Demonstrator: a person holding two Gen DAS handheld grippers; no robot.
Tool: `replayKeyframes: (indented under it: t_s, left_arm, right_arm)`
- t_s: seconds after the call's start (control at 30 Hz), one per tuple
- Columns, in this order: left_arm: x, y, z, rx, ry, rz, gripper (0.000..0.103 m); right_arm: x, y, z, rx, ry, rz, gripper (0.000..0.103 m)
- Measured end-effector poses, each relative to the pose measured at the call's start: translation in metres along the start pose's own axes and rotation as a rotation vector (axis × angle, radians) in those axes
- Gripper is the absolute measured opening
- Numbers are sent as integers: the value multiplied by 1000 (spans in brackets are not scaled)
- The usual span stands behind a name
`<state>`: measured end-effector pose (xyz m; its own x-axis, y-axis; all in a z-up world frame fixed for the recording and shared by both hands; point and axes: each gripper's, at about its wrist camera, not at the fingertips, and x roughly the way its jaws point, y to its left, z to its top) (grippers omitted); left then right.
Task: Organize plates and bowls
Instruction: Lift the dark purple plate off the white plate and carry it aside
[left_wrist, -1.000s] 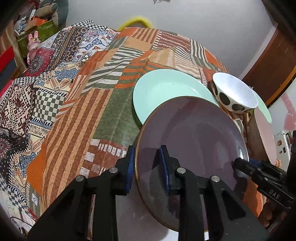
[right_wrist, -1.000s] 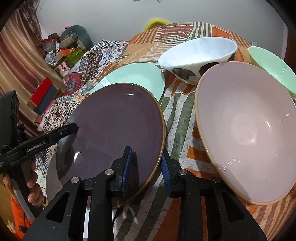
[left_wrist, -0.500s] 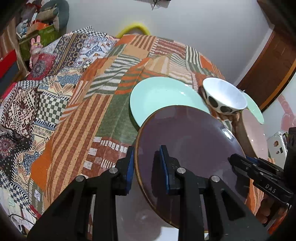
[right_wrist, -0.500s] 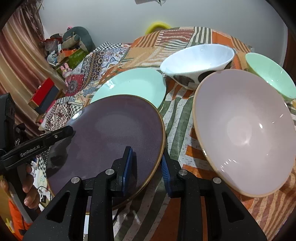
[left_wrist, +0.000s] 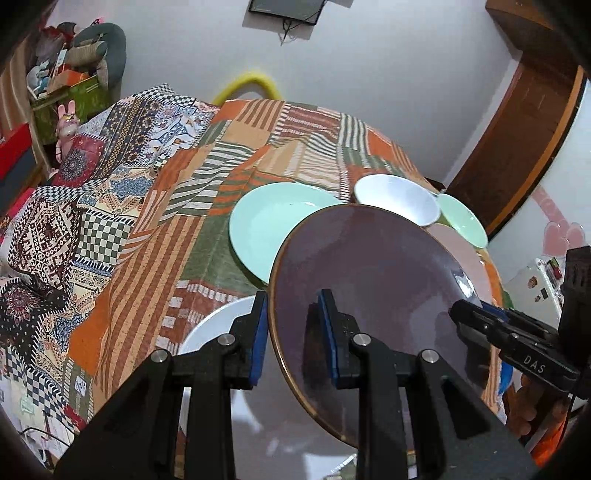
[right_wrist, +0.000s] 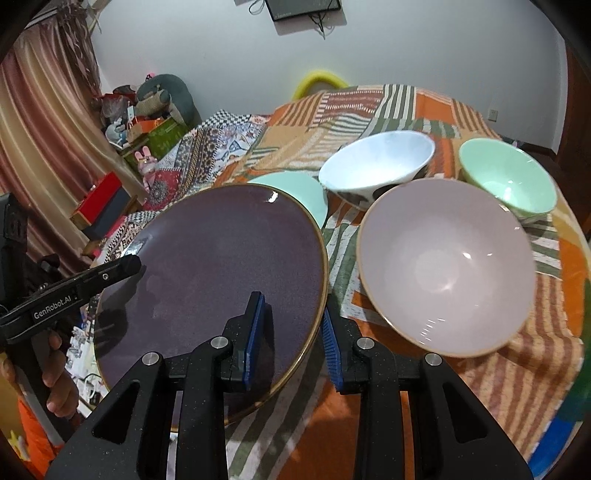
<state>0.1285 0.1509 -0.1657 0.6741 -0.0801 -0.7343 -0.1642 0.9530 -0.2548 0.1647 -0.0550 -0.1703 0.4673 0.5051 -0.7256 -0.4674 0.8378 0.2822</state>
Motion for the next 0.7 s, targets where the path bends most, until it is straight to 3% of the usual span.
replayKeyframes:
  t_s: [0.7]
  left_arm:
    - [-31,-58,-44,79,56,-30,26]
  right_arm:
    - [-54,-24,-37,15,-41,-34,27]
